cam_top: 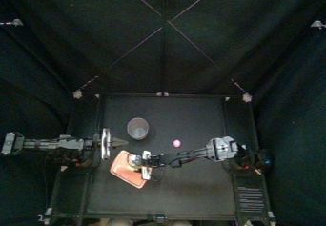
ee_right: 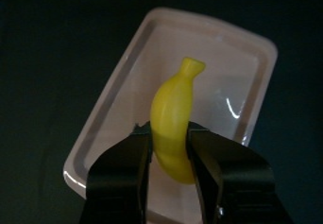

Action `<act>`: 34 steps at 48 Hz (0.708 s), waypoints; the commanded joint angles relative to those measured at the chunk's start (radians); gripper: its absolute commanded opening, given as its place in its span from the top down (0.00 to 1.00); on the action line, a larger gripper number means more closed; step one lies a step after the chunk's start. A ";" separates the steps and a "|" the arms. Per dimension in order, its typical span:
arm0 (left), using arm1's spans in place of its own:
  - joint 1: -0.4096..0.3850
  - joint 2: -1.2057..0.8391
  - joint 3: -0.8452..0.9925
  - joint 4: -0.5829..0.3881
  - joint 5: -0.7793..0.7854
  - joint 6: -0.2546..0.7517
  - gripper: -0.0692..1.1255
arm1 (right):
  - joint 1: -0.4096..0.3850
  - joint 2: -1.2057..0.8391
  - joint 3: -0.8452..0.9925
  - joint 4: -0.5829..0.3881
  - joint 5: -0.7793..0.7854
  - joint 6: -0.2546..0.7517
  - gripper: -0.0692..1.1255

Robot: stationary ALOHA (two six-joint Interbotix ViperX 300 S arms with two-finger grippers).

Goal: Pick the banana then place it on the pink plate
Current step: Drop banana on the pink plate and return to neutral

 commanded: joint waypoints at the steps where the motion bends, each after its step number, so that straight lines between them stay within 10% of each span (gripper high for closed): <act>1: 0.002 0.005 -0.009 0.000 -0.008 -0.002 0.92 | 0.006 -0.002 -0.067 -0.012 0.038 -0.003 0.36; 16: 0.002 0.005 -0.003 0.000 -0.009 -0.002 0.92 | 0.011 -0.038 -0.049 -0.034 -0.015 -0.003 0.13; 34: 0.002 0.005 0.011 0.000 -0.008 -0.003 0.92 | 0.003 -0.396 0.508 -0.032 -0.683 -0.005 0.13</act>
